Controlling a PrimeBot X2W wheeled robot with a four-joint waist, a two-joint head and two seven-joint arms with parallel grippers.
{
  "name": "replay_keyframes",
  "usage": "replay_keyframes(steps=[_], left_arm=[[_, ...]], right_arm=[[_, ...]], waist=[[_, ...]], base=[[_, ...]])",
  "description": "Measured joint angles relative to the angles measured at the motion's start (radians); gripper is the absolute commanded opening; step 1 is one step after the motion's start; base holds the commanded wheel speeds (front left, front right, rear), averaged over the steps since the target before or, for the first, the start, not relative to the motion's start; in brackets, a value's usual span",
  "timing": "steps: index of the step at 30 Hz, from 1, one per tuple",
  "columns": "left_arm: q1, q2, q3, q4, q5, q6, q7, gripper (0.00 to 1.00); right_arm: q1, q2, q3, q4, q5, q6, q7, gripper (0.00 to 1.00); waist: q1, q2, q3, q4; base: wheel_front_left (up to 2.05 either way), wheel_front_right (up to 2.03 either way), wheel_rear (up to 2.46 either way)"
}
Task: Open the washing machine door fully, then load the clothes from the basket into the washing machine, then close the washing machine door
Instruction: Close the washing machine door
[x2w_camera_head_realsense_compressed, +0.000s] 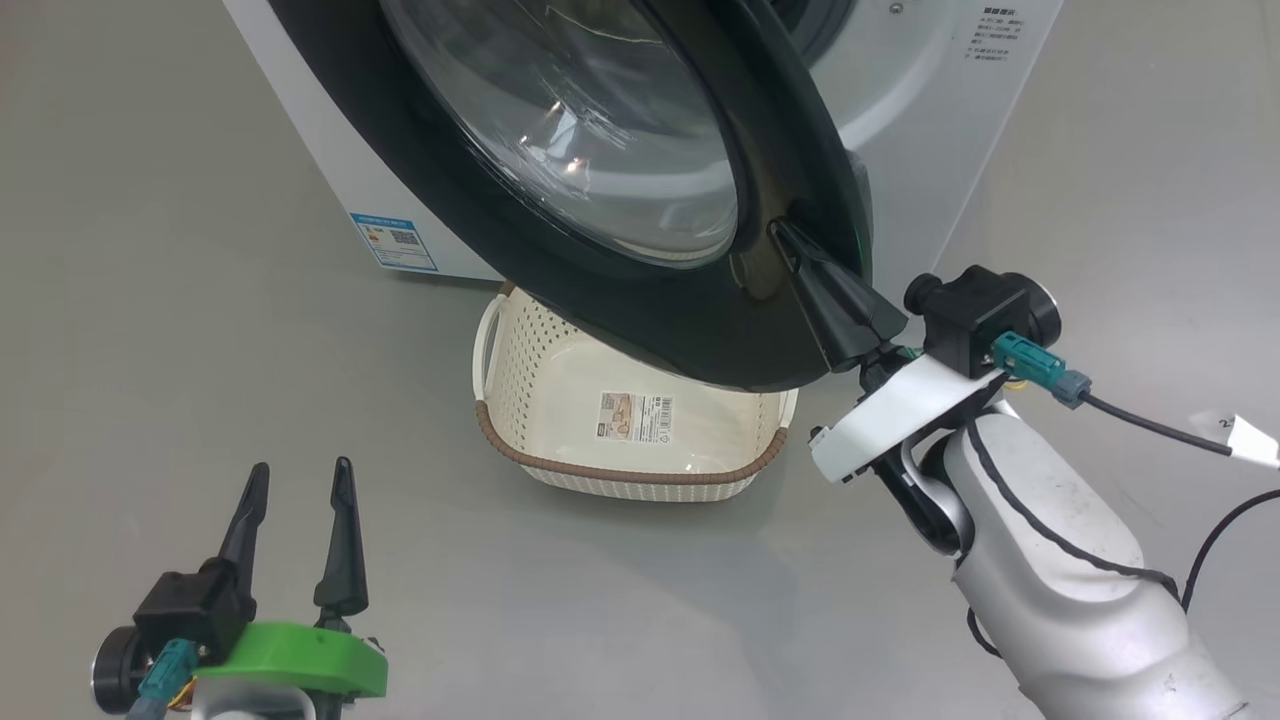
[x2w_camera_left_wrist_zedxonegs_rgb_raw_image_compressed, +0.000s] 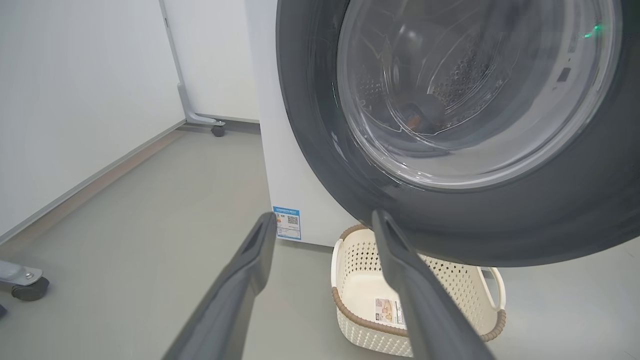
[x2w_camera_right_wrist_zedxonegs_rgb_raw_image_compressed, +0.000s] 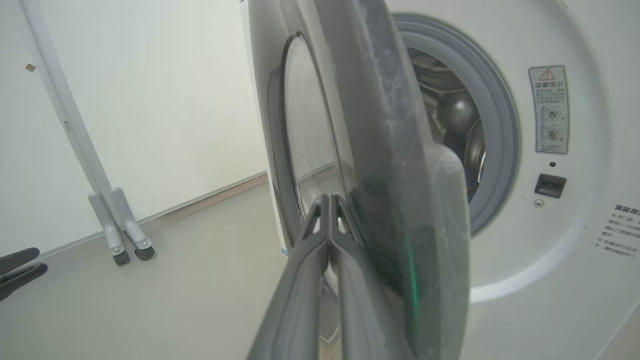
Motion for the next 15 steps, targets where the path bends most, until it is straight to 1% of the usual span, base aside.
replay_keyframes(steps=[15], left_arm=[[-0.051, -0.002, -0.039, -0.019, -0.037, -0.01, 0.0, 1.0]], right_arm=[[-0.099, -0.018, -0.072, 0.036, -0.011, 0.004, 0.0, 0.0]], waist=[[0.0, 0.0, 0.08, 0.013]], base=[[0.0, 0.0, 0.0]])
